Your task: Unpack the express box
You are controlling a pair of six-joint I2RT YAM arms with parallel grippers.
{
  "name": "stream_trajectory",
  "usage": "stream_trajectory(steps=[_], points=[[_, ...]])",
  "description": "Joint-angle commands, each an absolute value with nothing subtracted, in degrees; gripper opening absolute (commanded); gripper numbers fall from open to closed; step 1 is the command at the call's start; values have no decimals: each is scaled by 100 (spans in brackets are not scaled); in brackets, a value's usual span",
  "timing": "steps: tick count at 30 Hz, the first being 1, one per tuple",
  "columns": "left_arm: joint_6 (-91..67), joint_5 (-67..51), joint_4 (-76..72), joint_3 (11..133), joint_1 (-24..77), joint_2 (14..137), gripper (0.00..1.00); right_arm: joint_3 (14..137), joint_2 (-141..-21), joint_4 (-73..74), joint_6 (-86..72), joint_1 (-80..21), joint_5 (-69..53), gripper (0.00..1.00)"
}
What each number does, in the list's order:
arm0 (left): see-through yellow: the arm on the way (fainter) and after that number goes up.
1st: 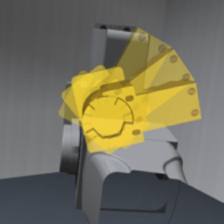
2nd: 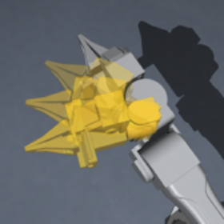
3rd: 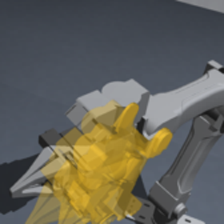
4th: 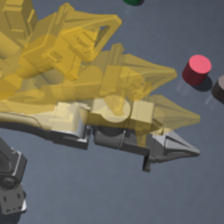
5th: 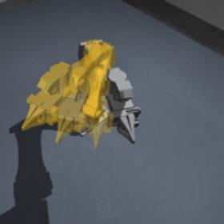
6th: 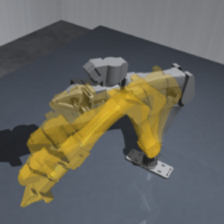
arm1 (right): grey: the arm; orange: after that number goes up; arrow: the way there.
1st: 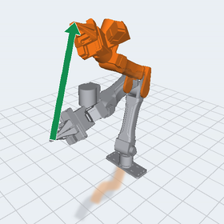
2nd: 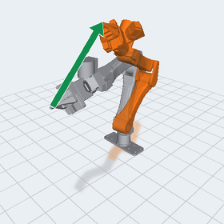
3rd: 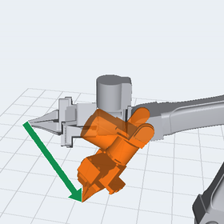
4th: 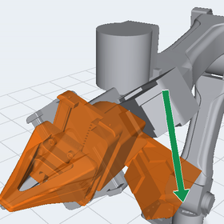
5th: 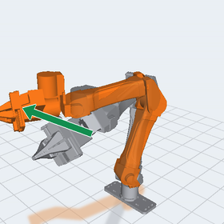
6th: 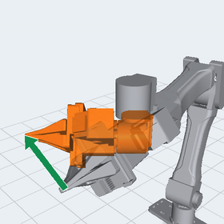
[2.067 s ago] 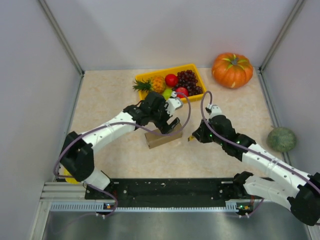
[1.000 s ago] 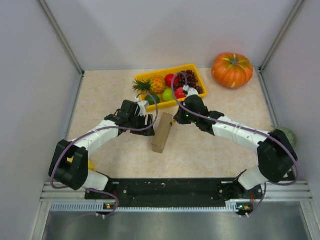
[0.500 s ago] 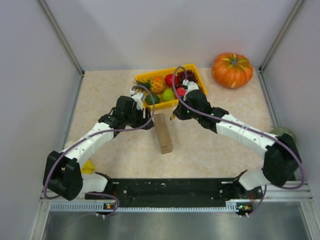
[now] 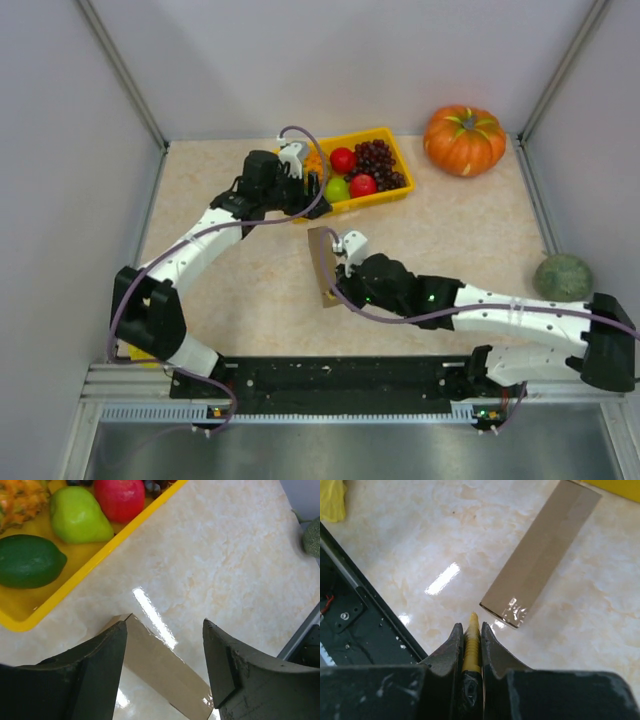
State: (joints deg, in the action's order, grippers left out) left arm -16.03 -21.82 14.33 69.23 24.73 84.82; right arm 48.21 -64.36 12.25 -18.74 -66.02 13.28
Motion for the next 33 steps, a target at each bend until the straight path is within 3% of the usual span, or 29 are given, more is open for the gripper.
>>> stream_trajectory(steps=[1, 10, 22, 33], points=[[-1767, -2970, 1178, 7330, 2513, 8973, 66, 5027, -7247, 326, -1258, -6917, 1731, 0], [-1591, -3138, 1309, 7436, 2681, 9606, 65, 5573, -8297, 35, -1362, -7022, 2601, 0], [-1081, -2795, 2048, 7585, 2725, 10169, 64, 4738, -7515, 624, -2091, -6996, 3655, 0], [-923, -2856, 2171, 7480, 2751, 10090, 61, 4281, -6882, 923, -2584, -6311, 3639, 0]])
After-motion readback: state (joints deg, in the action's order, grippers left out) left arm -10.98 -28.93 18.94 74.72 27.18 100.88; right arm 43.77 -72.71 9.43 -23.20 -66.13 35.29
